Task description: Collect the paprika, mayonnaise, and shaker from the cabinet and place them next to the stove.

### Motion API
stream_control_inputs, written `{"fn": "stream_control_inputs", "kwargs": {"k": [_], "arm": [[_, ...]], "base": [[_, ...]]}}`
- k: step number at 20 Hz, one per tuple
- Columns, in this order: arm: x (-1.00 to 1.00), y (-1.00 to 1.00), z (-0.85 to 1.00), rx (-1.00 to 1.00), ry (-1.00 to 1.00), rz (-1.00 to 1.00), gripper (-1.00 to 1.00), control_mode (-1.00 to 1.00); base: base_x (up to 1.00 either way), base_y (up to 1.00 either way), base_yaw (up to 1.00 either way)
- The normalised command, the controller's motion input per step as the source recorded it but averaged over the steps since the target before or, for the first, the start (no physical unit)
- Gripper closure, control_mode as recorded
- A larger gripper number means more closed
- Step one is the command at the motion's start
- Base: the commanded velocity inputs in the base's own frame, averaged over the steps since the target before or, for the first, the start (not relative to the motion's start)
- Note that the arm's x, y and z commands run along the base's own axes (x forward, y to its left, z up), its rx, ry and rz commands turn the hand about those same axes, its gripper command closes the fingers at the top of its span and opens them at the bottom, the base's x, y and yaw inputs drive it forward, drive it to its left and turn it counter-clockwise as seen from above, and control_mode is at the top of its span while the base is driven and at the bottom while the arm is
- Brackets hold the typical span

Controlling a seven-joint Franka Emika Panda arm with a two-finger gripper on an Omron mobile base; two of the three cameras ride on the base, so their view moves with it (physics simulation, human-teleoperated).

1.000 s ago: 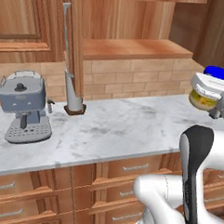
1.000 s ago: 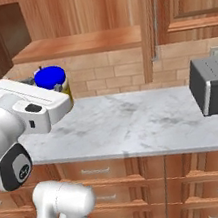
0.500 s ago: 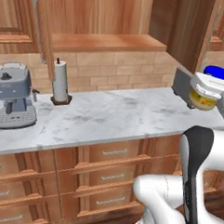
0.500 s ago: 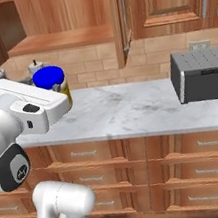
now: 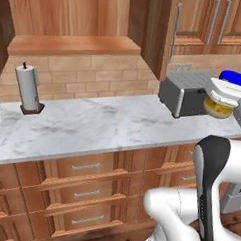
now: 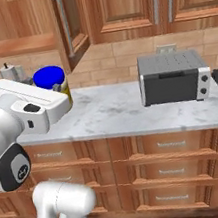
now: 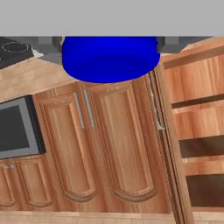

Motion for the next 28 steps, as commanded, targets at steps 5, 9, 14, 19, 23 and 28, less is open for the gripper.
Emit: {"fn": "stream_control_inputs", "kwargs": {"k": [5, 9, 14, 19, 23, 28], "arm": [[0.0, 0.0, 0.0, 0.0, 0.0, 0.0, 1.0, 1.0], [0.0, 0.0, 0.0, 0.0, 0.0, 0.0, 1.0, 1.0], [0.0, 0.0, 0.0, 0.0, 0.0, 0.0, 1.0, 1.0], [0.0, 0.0, 0.0, 0.0, 0.0, 0.0, 1.0, 1.0], [0.0, 0.0, 0.0, 0.0, 0.0, 0.0, 1.0, 1.0], [0.0, 0.0, 0.0, 0.0, 0.0, 0.0, 1.0, 1.0]], "base": [[0.0, -0.75, 0.0], [0.09, -0.67, 0.0], [0.33, -0.54, 0.0], [0.54, -0.37, 0.0], [0.66, -0.32, 0.0], [0.6, -0.49, 0.0]]}}
